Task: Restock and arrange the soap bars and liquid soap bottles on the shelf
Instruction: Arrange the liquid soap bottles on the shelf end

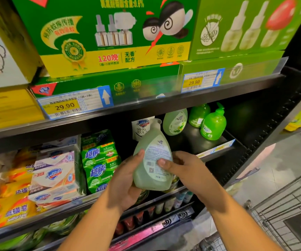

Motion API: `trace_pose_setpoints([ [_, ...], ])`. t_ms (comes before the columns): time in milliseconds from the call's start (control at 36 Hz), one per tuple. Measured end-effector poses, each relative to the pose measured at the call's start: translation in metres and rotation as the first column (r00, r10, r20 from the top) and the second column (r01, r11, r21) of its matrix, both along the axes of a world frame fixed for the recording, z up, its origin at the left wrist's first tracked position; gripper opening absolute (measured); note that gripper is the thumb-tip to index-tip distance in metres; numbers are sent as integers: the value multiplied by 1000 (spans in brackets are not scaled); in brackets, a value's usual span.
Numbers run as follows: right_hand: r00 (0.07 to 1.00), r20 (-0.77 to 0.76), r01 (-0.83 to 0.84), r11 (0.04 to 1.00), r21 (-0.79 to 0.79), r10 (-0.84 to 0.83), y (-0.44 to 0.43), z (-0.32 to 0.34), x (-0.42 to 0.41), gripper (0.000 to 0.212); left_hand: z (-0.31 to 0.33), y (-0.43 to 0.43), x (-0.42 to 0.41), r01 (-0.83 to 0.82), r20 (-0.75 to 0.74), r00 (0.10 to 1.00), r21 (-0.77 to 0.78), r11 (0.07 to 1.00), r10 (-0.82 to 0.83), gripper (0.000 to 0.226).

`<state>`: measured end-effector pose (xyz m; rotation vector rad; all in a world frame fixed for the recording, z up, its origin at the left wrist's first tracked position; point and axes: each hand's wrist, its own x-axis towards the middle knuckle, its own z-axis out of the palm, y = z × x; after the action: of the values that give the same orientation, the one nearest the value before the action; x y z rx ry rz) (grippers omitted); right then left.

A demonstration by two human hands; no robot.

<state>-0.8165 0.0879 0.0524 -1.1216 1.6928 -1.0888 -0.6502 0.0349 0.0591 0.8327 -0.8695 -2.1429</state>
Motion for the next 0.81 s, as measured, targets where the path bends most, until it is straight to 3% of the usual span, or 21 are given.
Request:
trace_pose_setpoints([
  [56,995,100,21,997,-78,-13,2,1,1,41,-1,-1,0,-26,-4,1000,-15,1000,26,51],
  [139,964,265,77,986,-151,-34,2,0,2,40,-2,-6,3,-46,23,999,-58,997,47,47],
  [250,924,380,122,978,-170,-49,0,-1,-4,47,0,-16,13,90,225,973,-190,978,-45,44],
  [389,950,299,-49,986,-159,95,5,-11,-14,65,-4,-17,16,316,421,893,-329,890,-162,53],
  [472,974,205,-63,982,-177,100,8,-22,-16,67,-13,-14,19,306,508,858,-382,872,-79,82],
  [528,988,127,-59,972,-229,90,11,-26,-17,65,-18,-12,21,282,542,840,-445,850,6,82],
  [667,984,-166,-141,877,-459,70,17,-18,-23,65,-16,-1,20,241,502,853,-620,747,142,70],
  [806,983,-170,-158,808,-567,73,28,-13,-18,57,-6,4,21,165,325,933,-768,618,155,56],
])
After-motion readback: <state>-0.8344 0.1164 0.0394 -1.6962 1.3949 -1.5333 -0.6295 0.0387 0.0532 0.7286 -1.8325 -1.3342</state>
